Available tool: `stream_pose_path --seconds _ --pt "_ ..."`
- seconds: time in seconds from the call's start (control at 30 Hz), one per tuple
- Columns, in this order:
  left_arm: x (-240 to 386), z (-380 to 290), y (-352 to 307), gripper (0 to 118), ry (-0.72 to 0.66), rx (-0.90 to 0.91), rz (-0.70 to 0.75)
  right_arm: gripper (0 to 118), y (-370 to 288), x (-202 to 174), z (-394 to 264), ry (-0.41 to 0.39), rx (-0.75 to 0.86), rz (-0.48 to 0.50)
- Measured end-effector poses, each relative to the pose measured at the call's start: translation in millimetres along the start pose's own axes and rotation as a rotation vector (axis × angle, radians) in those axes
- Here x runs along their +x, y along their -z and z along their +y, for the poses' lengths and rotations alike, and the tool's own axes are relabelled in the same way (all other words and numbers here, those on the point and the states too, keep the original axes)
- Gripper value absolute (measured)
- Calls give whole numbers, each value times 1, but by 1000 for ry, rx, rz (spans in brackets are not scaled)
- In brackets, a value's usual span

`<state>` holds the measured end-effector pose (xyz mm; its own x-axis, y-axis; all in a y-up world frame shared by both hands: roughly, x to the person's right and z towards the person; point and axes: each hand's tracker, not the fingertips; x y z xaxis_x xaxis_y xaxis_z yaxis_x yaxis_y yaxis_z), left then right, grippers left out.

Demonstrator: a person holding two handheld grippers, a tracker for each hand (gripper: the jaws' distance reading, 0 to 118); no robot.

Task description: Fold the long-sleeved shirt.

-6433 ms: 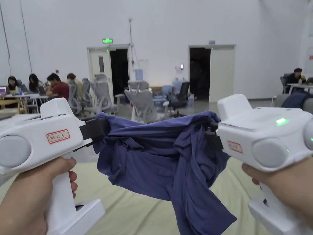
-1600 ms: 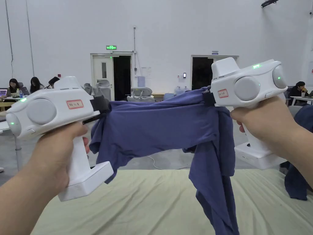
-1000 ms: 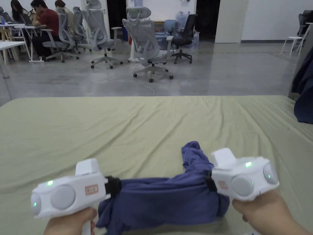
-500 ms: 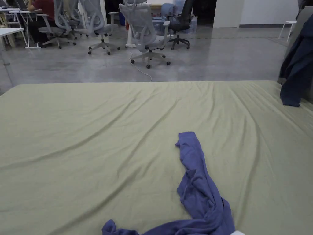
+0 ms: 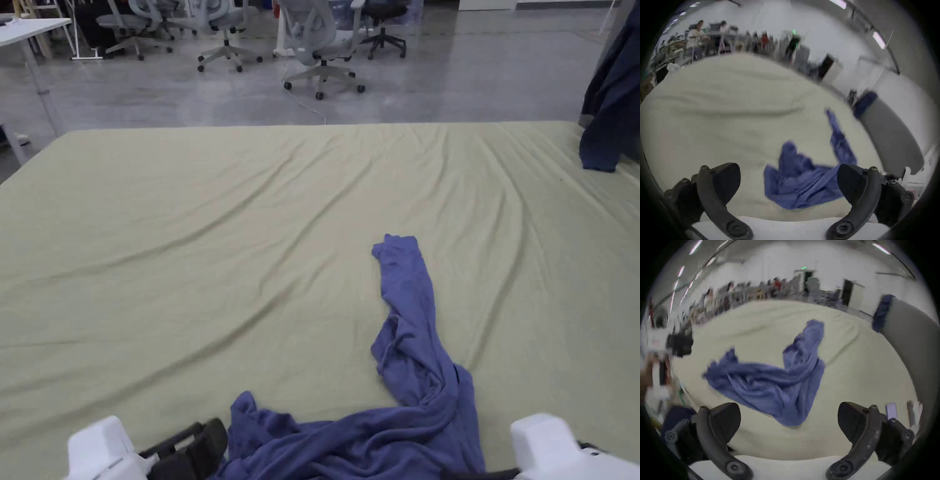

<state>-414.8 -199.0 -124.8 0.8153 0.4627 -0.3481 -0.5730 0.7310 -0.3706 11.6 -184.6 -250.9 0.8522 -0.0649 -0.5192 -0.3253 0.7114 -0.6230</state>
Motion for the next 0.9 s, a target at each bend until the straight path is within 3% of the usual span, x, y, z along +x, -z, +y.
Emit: stream_pose_path --seconds 0.07,0.13,0.17,0.2,0.23,0.27,0.3,0.33,0.37,0.47,0.5,0.53,0.57,0.6,0.63,0.67,0.77,0.8,0.83,0.87,0.9 --pt "2 4 -23 118 -27 -24 1 118 -31 4 3 92 49 14" --pt "6 0 -39 118 -32 -62 13 114 -51 3 -2 125 91 14" --pt "8 -6 -45 115 -23 -101 39 98 -60 3 -5 124 88 9" --pt "12 -13 -51 104 -7 -149 61 72 -65 1 -9 125 71 10" --pt "15 -19 -55 77 18 -214 52 30 -69 -1 -13 128 55 7" --pt "21 -27 -57 62 57 -270 31 16 -69 -3 -18 126 30 9" --pt "27 -36 -58 62 96 -303 4 16 -67 -6 -25 121 -4 2" --pt "33 -43 -56 14 125 -325 2 3 -68 -8 -31 125 -33 -25" --pt "35 -48 -55 4 138 -319 30 3 -67 -10 -35 126 -37 -12" --pt "41 -43 -31 5 174 -343 -10 3 -62 -10 -44 139 -64 28" --pt "43 -39 -19 19 193 -347 19 3 -61 -10 -44 145 -72 27" --pt "46 -36 -6 72 233 -342 47 3 -60 -10 -44 146 -76 30" --pt "47 -37 13 114 283 -337 67 3 -58 -7 -45 147 -77 32" --pt "48 -41 28 116 373 -297 95 3 -56 -6 -44 150 -78 31" --pt "47 -46 43 106 377 -303 58 3 -54 -5 -43 155 -81 26" --pt "55 -44 55 101 453 -365 117 3 -52 -4 -41 159 -86 21" --pt "59 -61 91 90 581 -475 164 3 -45 3 -37 165 -99 1" --pt "56 -65 117 74 631 -486 157 3 -41 6 -36 167 -108 -8" --pt "56 -69 122 49 675 -504 155 3 -37 9 -36 168 -116 -14" --pt "58 -71 122 46 688 -537 119 3 -32 13 -34 167 -127 -18" --pt "63 -67 114 36 668 -509 123 3 -25 16 -32 167 -137 -22"
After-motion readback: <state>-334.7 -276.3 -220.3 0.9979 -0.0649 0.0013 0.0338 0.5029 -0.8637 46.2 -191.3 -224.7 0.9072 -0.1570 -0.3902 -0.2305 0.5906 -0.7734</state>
